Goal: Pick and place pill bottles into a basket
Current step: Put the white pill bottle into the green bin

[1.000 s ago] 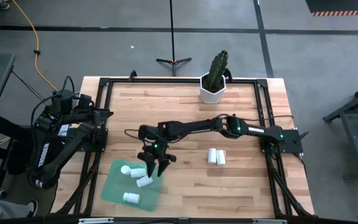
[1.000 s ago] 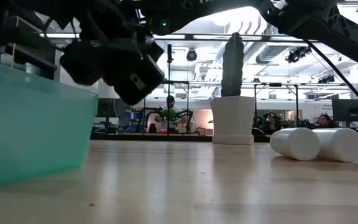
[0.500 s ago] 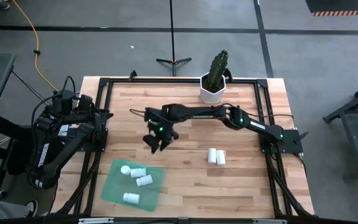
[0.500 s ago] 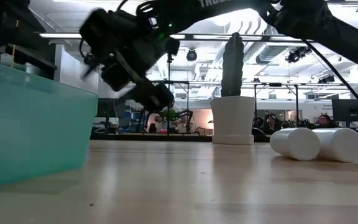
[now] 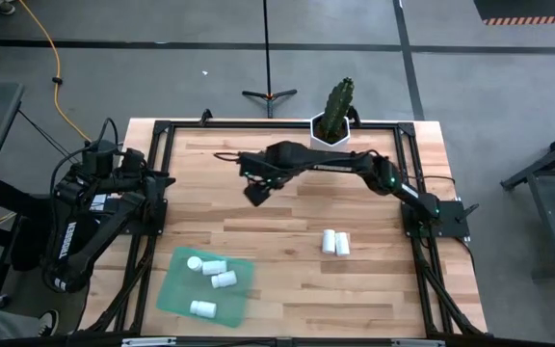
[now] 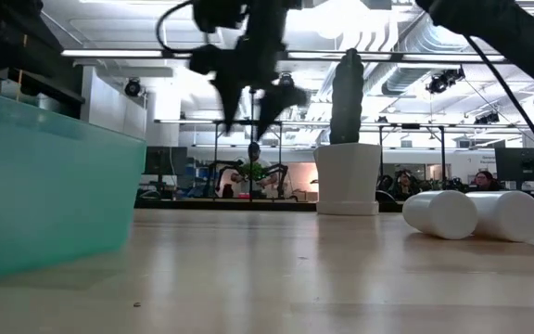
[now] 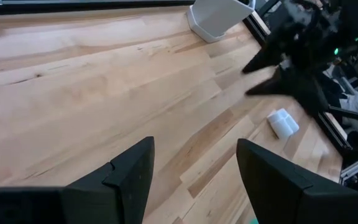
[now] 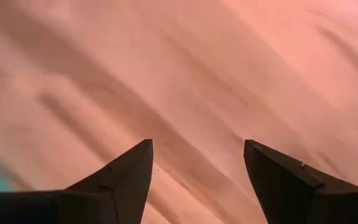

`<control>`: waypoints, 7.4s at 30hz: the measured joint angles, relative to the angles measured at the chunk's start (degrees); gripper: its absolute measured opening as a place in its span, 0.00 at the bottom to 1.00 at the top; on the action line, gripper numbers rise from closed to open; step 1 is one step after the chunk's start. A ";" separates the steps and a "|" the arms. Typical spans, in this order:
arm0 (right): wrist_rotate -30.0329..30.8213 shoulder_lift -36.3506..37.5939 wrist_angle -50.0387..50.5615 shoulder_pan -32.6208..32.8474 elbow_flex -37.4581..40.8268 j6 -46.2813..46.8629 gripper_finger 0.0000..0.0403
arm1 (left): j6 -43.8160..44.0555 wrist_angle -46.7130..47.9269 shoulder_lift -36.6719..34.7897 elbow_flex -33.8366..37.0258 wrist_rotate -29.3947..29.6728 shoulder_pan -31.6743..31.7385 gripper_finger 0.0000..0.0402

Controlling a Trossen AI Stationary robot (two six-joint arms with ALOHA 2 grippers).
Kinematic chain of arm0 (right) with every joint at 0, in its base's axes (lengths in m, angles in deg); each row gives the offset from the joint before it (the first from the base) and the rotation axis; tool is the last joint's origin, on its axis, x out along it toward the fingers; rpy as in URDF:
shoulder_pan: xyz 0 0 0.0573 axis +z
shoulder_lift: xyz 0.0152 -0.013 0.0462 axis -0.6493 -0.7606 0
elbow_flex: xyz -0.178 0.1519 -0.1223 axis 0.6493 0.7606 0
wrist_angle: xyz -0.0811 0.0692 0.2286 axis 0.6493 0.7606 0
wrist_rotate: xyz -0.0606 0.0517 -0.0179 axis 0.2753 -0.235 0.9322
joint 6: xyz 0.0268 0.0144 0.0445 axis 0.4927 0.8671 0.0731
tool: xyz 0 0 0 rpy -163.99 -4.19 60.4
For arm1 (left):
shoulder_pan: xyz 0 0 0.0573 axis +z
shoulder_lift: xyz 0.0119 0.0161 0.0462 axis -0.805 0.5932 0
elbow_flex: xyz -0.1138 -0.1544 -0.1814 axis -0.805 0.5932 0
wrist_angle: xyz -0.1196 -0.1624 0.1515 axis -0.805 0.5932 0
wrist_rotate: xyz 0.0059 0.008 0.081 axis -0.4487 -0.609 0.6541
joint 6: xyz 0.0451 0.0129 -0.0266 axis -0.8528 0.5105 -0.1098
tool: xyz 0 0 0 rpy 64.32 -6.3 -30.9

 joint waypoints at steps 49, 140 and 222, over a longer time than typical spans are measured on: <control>-2.45 6.90 3.73 17.50 38.79 52.31 0.60 | -2.95 5.54 0.00 0.01 0.29 0.00 0.65; -11.53 13.63 -1.94 19.65 41.87 14.40 0.83 | -1.25 5.68 0.00 0.02 0.15 0.02 0.65; 20.86 13.59 -54.87 24.67 36.70 2.73 0.36 | -2.53 5.57 0.00 0.01 0.09 0.02 0.65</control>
